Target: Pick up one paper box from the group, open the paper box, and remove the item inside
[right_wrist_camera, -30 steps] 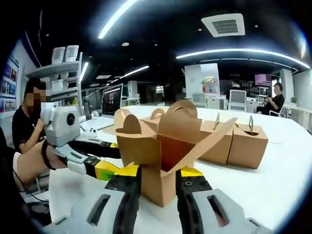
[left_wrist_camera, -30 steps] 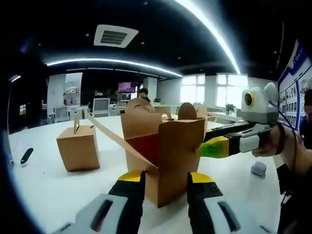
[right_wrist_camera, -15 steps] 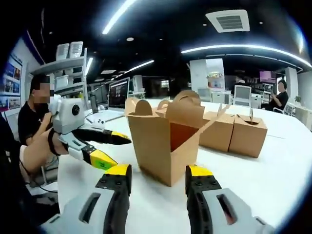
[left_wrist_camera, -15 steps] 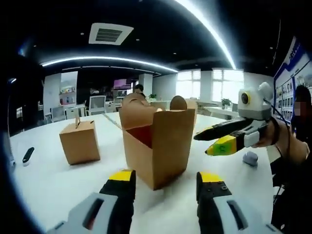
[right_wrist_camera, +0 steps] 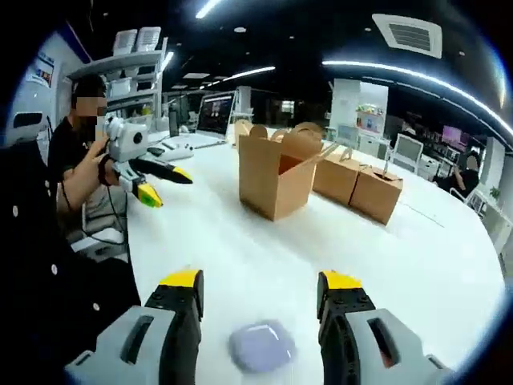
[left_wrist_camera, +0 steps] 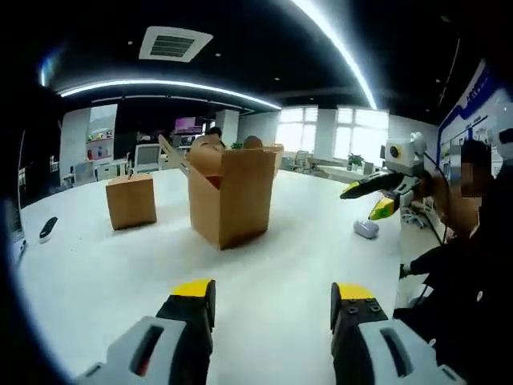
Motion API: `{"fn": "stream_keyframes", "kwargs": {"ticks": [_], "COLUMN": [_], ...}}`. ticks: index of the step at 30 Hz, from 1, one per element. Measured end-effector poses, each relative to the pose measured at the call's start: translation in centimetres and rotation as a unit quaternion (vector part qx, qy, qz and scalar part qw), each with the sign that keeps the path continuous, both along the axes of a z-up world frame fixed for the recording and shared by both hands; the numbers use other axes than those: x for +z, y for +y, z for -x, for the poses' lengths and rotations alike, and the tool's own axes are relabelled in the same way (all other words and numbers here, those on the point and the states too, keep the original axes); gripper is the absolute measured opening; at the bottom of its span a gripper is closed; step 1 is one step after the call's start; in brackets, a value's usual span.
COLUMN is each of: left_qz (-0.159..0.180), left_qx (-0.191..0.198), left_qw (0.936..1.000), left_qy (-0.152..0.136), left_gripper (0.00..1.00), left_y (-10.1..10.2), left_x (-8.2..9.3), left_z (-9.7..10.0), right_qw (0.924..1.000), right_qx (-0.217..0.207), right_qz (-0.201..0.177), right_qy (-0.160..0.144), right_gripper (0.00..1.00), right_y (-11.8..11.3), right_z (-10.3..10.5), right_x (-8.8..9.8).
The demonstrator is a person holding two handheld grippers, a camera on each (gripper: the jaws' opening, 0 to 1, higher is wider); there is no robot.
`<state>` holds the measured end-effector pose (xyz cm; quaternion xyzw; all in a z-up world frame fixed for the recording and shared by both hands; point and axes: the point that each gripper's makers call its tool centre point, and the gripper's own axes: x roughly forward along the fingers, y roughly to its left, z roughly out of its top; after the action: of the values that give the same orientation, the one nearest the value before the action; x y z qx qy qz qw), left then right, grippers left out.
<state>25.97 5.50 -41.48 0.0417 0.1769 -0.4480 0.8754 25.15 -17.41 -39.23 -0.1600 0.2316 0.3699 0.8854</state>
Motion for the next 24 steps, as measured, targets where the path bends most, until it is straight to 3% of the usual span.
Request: {"fn": "stream_keyframes", "kwargs": {"ticks": [2, 7, 24], "left_qz": [-0.004, -0.003, -0.009], "left_qx": [-0.008, -0.01, -0.027], "left_qw": [1.0, 0.9999, 0.9996], "left_qy": [0.002, 0.007, -0.003], "left_gripper": [0.59, 0.59, 0.58], "left_y": [0.0, 0.0, 0.0], "left_x": [-0.5, -1.4, -1.6], "left_z": [0.7, 1.6, 2.7], "right_qw": [0.9992, 0.9964, 0.9815], "right_qx": [0.008, 0.031, 0.115], "right_qz": [0.035, 0.065, 0.124], "right_qy": [0.015, 0.044, 0.09], "right_gripper": [0.56, 0.54, 0.45], "right_y": [-1.1, -2.0, -1.5], "right_z": [1.0, 2.4, 1.8], "right_x": [-0.8, -2.0, -4.1]}}
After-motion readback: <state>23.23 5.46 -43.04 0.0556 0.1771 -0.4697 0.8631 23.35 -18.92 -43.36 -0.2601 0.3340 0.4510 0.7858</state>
